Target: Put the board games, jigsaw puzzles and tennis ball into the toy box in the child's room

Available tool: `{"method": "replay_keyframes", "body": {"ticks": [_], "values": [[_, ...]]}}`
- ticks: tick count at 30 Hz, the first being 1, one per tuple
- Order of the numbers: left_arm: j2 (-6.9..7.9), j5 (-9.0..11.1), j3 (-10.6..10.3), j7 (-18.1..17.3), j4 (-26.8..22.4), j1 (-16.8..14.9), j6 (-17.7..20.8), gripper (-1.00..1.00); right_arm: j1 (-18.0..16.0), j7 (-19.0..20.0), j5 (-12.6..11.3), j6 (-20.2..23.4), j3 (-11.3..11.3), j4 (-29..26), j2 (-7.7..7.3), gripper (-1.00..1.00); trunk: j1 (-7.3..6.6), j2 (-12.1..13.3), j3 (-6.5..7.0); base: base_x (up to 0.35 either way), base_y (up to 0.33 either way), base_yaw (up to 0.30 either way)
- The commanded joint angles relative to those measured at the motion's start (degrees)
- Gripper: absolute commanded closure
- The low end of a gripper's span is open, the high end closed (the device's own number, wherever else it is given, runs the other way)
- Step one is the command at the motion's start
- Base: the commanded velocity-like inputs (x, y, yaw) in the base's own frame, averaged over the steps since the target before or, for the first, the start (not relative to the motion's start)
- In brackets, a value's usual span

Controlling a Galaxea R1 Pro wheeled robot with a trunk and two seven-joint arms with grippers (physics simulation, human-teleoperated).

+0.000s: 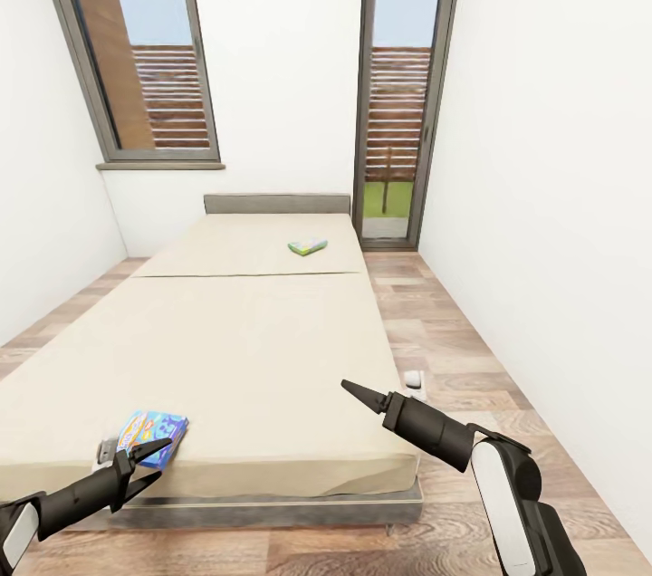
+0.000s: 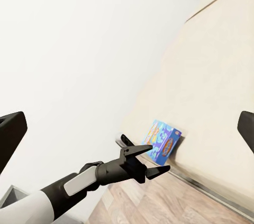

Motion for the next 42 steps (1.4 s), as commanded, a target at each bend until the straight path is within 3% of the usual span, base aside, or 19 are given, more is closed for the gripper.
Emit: {"method": "replay_keyframes", "body": {"ticks": [1, 7, 13, 35, 36, 42], "values": [[-0.03, 0.67, 0.27, -0.08, 0.03, -0.07, -0.18, -1.0, -0.04, 0.25, 0.09, 0.28, -0.12, -0.01, 0.06, -1.0, -0.01, -0.02, -0.05, 0.0, 0.0, 0.0], [-0.07, 0.67, 0.27, -0.08, 0.04, -0.07, -0.18, -1.0, -0.04, 0.26, 0.09, 0.28, -0.12, -0.01, 0.06, -1.0, -0.01, -0.02, -0.05, 0.0, 0.0, 0.0], [-0.07, 0.67, 0.26, -0.08, 0.03, -0.07, -0.12, -1.0, -0.04, 0.25, 0.09, 0.28, -0.12, -0.01, 0.06, -1.0, -1.32, 2.39, 1.03, 0.0, 0.0, 0.0], [-0.05, 0.67, 0.26, -0.08, 0.01, -0.07, -0.09, -1.0, -0.04, 0.25, 0.09, 0.28, -0.12, -0.01, 0.06, -1.0, -1.32, 2.39, 1.03, 0.0, 0.0, 0.0], [-0.03, 0.67, 0.26, -0.08, 0.01, -0.07, -0.09, 1.0, -0.04, 0.25, 0.1, 0.28, -0.12, -0.01, 0.06, -1.0, -1.32, 2.39, 1.03, 0.0, 0.0, 0.0], [-0.04, 0.67, 0.32, -0.08, 0.03, -0.07, -0.09, 1.0, -0.04, 0.26, 0.09, 0.28, -0.12, -0.01, 0.06, -1.0, -1.32, 2.39, 1.03, 0.0, 0.0, 0.0]]}}
